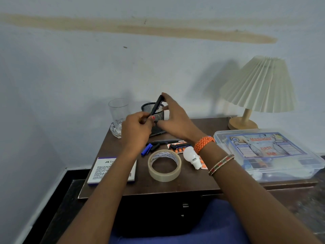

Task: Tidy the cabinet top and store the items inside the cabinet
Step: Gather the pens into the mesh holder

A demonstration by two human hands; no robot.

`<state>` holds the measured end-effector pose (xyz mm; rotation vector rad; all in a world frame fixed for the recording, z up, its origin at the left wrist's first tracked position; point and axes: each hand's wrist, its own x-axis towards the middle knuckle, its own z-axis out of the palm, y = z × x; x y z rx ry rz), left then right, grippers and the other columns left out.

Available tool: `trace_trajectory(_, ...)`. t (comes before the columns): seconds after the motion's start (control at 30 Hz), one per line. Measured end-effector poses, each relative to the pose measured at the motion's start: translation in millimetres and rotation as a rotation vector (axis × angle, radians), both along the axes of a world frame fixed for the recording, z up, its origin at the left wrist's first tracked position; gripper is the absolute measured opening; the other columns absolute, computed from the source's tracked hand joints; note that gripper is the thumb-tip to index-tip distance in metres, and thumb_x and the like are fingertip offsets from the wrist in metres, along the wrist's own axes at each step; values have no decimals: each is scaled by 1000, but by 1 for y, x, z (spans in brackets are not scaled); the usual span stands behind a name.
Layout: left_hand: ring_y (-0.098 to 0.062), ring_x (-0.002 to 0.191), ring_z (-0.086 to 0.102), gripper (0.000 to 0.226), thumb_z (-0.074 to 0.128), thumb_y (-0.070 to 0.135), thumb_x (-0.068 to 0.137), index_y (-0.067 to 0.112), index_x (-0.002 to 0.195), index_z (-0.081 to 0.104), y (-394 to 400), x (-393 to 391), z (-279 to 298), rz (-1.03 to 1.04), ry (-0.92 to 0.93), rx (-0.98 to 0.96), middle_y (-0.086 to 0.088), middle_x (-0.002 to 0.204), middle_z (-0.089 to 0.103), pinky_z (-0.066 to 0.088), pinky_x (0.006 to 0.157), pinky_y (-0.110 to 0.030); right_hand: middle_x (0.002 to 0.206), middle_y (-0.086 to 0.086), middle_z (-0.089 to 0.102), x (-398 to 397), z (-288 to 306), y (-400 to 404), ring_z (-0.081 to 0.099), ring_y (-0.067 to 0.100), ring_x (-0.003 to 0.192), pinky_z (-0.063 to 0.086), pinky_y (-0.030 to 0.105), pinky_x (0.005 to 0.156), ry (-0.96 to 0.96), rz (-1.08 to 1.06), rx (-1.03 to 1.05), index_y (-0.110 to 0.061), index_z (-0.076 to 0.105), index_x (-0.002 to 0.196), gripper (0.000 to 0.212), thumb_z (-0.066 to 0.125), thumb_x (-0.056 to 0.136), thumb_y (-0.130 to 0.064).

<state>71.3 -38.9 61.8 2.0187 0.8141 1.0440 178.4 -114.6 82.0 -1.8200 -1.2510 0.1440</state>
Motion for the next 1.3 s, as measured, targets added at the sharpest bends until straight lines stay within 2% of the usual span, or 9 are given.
trace_trajectory(0.07, -1, 54, 64, 19, 61, 17, 90, 7, 105, 69, 3, 1, -1, -87, -67, -226, 3, 70, 67, 47, 50, -10, 156, 6, 22, 1, -4, -1, 27, 21, 141, 31, 34, 112, -107, 63, -92, -11, 8, 152, 99, 71, 76, -18)
trace_trajectory(0.2, -2, 58, 67, 22, 60, 16, 91, 6, 108, 67, 2, -3, -1, -209, -75, -423, -3, 79, 72, 53, 48, -19, 160, 3, -6, 0, -8, -3, 2, 22, 147, 25, 44, 116, -333, 103, -257, -10, -13, 150, 129, 80, 67, -41)
trace_trajectory(0.3, 0, 55, 66, 18, 60, 14, 91, 8, 106, 67, -1, -6, 2, -229, -124, -484, -1, 77, 71, 51, 48, -14, 159, 5, -12, -2, -7, -1, -2, 23, 147, 27, 53, 113, -477, 63, -282, -10, -15, 149, 140, 81, 58, -55)
trace_trajectory(0.43, 0, 54, 66, 10, 60, 14, 90, 15, 97, 68, -3, -8, 5, -230, -172, -514, 8, 59, 70, 49, 47, -11, 159, 8, -16, -4, -8, -1, -5, 26, 147, 26, 56, 112, -579, 62, -282, -10, -20, 148, 149, 79, 51, -64)
trace_trajectory(0.6, -6, 65, 69, 15, 61, 16, 89, 14, 103, 69, -3, -9, 5, -214, -158, -465, 4, 75, 72, 54, 59, -14, 159, 12, -11, -7, -10, 3, 6, 32, 146, 31, 54, 107, -667, 13, -227, -18, -17, 150, 150, 78, 45, -70)
trace_trajectory(0.83, -2, 54, 67, 12, 60, 14, 90, 16, 100, 67, -3, -11, 5, -199, -171, -478, 1, 74, 69, 51, 50, -12, 155, 22, 10, -12, -11, 5, 36, 34, 131, 32, 49, 104, -794, -40, -219, -25, -8, 151, 141, 74, 46, -69)
trace_trajectory(1.13, -8, 59, 67, 11, 60, 17, 90, 16, 96, 70, 4, -13, 0, -126, -93, -432, 0, 75, 71, 54, 55, -17, 137, 20, 37, -19, -11, 13, 46, 34, 116, 18, 53, 106, -961, -143, -206, -21, 30, 141, 122, 67, 39, -77)
trace_trajectory(1.23, -13, 69, 68, 15, 60, 19, 90, 14, 100, 71, 6, -14, -1, -91, -62, -402, -1, 78, 71, 55, 65, -25, 138, 20, 35, -20, -13, 16, 44, 35, 120, 17, 53, 107, -943, -132, -219, -21, 24, 142, 122, 68, 43, -76)
trace_trajectory(1.3, -10, 70, 68, 17, 60, 21, 91, 14, 102, 71, 7, -15, -2, -84, -38, -366, -4, 81, 73, 53, 63, -21, 148, 21, 25, -18, -18, 16, 32, 36, 134, 13, 55, 111, -852, -60, -265, -21, 7, 150, 128, 69, 51, -73)
